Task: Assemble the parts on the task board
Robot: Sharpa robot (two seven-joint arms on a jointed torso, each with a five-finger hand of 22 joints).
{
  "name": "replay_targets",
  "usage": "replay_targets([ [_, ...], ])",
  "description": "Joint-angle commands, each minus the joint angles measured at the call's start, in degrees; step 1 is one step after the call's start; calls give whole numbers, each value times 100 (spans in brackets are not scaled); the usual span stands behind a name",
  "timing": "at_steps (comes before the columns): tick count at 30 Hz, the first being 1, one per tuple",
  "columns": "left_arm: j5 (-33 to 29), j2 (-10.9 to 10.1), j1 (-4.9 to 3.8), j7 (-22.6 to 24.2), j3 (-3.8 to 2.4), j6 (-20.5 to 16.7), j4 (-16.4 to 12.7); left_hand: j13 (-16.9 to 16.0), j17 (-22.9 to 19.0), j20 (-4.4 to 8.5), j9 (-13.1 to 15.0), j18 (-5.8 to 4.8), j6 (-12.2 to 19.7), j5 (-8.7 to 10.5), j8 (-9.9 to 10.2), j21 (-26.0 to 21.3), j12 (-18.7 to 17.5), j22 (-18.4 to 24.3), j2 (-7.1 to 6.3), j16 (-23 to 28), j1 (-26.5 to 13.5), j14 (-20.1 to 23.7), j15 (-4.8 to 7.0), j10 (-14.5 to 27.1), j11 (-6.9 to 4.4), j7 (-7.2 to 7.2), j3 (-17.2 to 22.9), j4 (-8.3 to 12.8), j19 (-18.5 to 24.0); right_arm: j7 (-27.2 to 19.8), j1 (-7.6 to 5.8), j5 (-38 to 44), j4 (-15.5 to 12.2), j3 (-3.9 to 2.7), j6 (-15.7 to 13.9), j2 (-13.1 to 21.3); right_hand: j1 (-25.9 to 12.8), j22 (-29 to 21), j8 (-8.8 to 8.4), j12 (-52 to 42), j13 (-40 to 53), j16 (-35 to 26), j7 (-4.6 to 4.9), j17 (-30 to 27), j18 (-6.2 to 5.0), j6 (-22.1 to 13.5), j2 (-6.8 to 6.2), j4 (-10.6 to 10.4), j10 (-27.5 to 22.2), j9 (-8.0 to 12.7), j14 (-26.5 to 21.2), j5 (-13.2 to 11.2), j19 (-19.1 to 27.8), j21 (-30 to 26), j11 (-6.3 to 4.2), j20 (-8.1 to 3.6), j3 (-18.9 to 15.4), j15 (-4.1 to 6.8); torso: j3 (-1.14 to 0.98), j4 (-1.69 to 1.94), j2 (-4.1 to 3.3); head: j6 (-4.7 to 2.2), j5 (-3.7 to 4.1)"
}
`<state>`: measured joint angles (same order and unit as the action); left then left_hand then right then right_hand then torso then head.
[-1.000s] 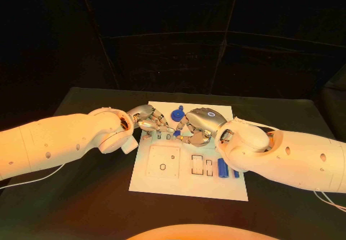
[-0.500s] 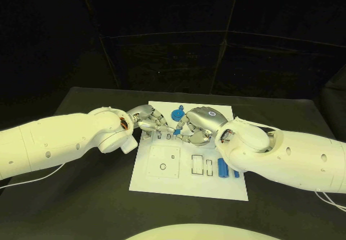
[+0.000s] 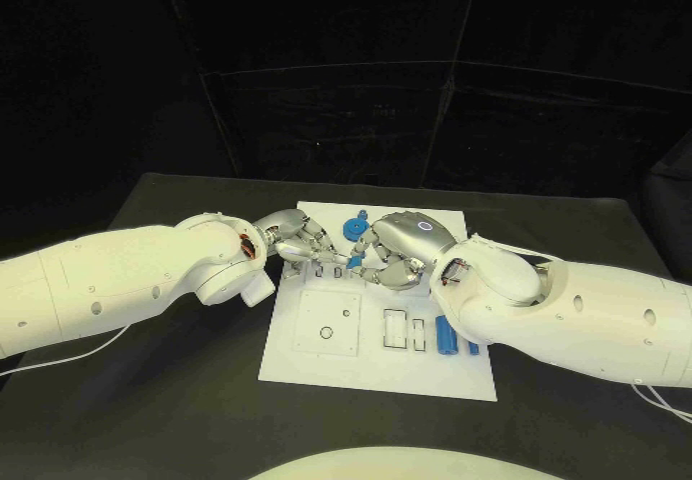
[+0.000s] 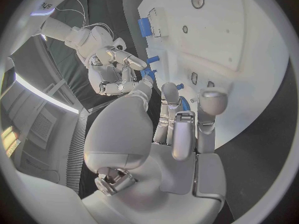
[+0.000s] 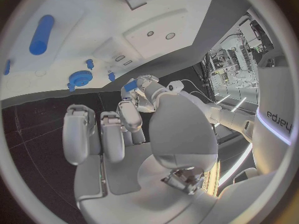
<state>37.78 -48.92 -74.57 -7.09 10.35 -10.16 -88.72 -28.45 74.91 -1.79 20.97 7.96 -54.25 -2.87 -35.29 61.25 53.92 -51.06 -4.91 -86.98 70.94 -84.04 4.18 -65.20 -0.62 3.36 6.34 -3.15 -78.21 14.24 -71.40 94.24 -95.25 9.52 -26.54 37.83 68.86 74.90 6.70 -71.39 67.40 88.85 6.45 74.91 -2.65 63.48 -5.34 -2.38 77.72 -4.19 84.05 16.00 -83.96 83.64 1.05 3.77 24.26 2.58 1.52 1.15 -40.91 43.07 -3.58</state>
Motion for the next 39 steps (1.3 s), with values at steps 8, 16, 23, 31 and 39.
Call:
replay_targets([
  [8,54,6,-1,-67,-1,70,9,-9,1007,25,8,-50,25,0,-43,22,22,-9,2,-28,61,-474,49,3,-43,-21,7,24,-21,-71,-15,58,-75,-10,-246,10,65,199,30,-51,33,36,-63,1380,-4,104,-5,16,67,-24,565,20,-119,26,-2,-58,22,36,1,-2,0,3,7],
  [16,54,20,-1,-69,-1,73,20,-9,1007,25,8,-50,25,0,-43,22,22,-9,2,-28,61,-474,49,3,-43,-21,7,24,-21,-100,-15,61,-86,-11,-232,-10,69,203,32,-53,37,38,-64,1383,-3,109,-5,19,69,-25,565,20,-121,27,-4,-59,23,37,-1,1,-3,10,3],
  [23,54,27,-1,-70,-1,73,22,-9,1007,25,8,-50,25,0,-43,22,22,-9,2,-28,61,-474,49,3,-43,-21,7,24,-21,-105,-15,62,-88,-12,-234,-37,75,201,36,-60,47,37,-67,1381,-4,116,-4,23,75,-26,565,18,-120,26,-6,-61,23,40,4,0,-4,20,-3],
  [31,54,32,-1,-76,-1,67,26,-9,1030,26,15,-52,25,0,-50,34,25,-25,15,-41,73,-479,51,1,-45,-23,11,29,-23,-107,-15,63,-91,-13,-229,-70,77,213,38,-69,58,41,-69,1389,-1,120,-2,24,82,-27,567,16,-125,32,-7,-62,24,41,2,1,-3,38,-9],
  [39,54,34,-1,-83,-2,53,30,-10,1037,27,18,-55,23,0,-54,43,27,-37,20,-46,73,-482,51,-1,-46,-24,12,28,-26,-99,-15,65,-93,-14,-200,-85,79,216,39,-73,63,43,-70,1392,-1,123,-2,25,85,-28,567,14,-126,33,-8,-63,24,42,1,-4,-2,47,-15],
])
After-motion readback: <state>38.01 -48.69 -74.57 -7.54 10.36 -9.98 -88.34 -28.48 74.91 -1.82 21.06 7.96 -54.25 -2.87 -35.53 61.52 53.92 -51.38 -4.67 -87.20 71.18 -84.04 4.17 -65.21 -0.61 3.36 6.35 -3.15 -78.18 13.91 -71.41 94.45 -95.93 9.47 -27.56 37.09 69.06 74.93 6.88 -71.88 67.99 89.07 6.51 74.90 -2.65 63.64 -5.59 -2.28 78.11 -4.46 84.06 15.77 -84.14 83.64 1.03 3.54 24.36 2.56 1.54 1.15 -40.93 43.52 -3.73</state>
